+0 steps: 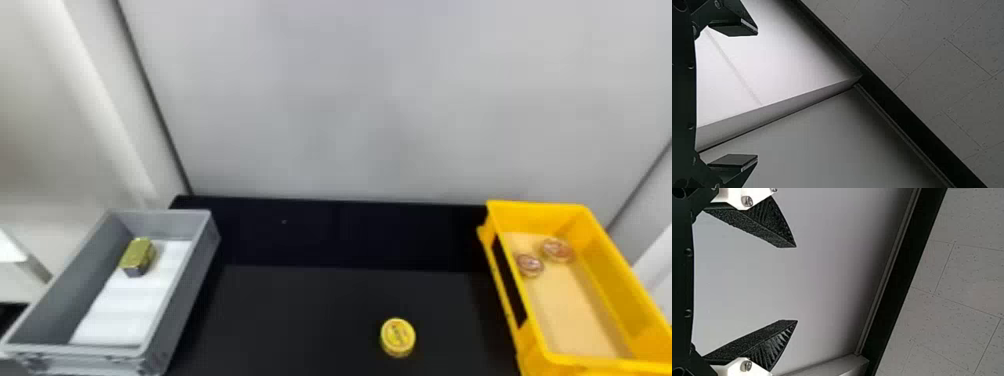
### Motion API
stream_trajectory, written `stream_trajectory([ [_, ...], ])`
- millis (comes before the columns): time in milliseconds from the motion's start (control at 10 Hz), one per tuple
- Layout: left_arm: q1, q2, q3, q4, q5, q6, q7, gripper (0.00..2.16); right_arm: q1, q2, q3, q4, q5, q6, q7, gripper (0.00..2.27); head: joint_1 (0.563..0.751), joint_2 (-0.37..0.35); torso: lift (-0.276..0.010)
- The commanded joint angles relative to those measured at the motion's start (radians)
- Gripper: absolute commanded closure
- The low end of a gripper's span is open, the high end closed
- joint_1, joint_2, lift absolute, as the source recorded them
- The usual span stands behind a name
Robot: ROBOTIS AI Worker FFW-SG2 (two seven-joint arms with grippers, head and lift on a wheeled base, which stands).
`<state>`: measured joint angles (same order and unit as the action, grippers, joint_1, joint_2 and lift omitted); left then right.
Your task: Pick up the round yellow can and place it in the yellow rectangular box
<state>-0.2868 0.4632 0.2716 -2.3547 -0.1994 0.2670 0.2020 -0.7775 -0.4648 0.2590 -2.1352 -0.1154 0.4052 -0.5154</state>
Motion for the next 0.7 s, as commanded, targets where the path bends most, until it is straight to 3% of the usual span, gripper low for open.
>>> stream_trajectory([
  [0, 0.0, 0.0, 0.0, 0.0, 0.0, 0.002, 0.001, 0.14, -0.014, 0.0, 0.011, 0.001, -0.009, 0.025, -0.025, 0.12, 0.663, 0.054, -0.009],
  [600, -0.002, 0.002, -0.001, 0.0, 0.0, 0.005, 0.001, 0.14, -0.029, -0.001, 0.022, 0.004, -0.009, 0.058, -0.066, 0.12, 0.663, 0.054, -0.009],
])
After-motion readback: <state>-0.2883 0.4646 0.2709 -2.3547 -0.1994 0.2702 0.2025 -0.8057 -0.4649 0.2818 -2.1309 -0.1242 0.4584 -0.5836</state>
